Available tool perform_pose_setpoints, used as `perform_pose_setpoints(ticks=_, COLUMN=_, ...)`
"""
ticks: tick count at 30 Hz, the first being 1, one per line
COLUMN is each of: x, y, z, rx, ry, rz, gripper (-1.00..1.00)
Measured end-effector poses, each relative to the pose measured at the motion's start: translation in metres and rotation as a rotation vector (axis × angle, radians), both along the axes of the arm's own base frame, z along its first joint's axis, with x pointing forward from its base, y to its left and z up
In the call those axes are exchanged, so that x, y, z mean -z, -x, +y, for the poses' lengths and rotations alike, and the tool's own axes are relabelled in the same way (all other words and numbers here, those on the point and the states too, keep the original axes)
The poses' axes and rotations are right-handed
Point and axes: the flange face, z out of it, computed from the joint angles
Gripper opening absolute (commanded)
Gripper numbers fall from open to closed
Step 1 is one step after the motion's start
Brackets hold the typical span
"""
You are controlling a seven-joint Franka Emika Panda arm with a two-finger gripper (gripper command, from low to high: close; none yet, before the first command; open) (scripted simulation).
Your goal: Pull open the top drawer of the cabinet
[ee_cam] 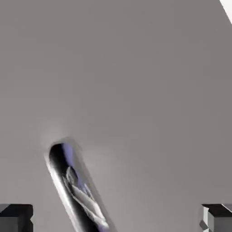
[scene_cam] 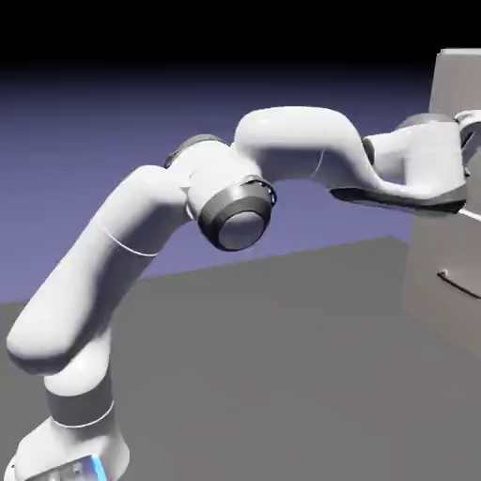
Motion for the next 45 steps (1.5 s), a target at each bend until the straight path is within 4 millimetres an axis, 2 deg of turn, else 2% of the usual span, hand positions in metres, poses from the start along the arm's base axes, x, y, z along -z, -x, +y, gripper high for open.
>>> perform_pose_setpoints(ticks=3, x=-0.007, y=-0.004, z=0.017, rx=-0.014, ry=0.214, rz=-0.038, gripper=0.00)
perform_pose_setpoints(ticks=15, x=-0.006, y=-0.028, z=0.047, rx=-0.042, ry=0.231, rz=-0.055, gripper=0.00)
perform_pose_setpoints(ticks=22, x=-0.009, y=-0.041, z=0.043, rx=-0.036, ry=0.227, rz=-0.054, gripper=0.00)
perform_pose_setpoints(ticks=29, x=-0.008, y=-0.053, z=0.021, rx=-0.017, ry=0.216, rz=-0.041, gripper=0.00)
perform_pose_setpoints(ticks=30, x=-0.007, y=-0.054, z=0.017, rx=-0.014, ry=0.214, rz=-0.038, gripper=-1.00)
perform_pose_setpoints(ticks=37, x=-0.008, y=-0.045, z=0.017, rx=-0.014, ry=0.214, rz=-0.039, gripper=-1.00)
perform_pose_setpoints(ticks=45, x=-0.008, y=-0.024, z=0.017, rx=-0.014, ry=0.214, rz=-0.038, gripper=-1.00)
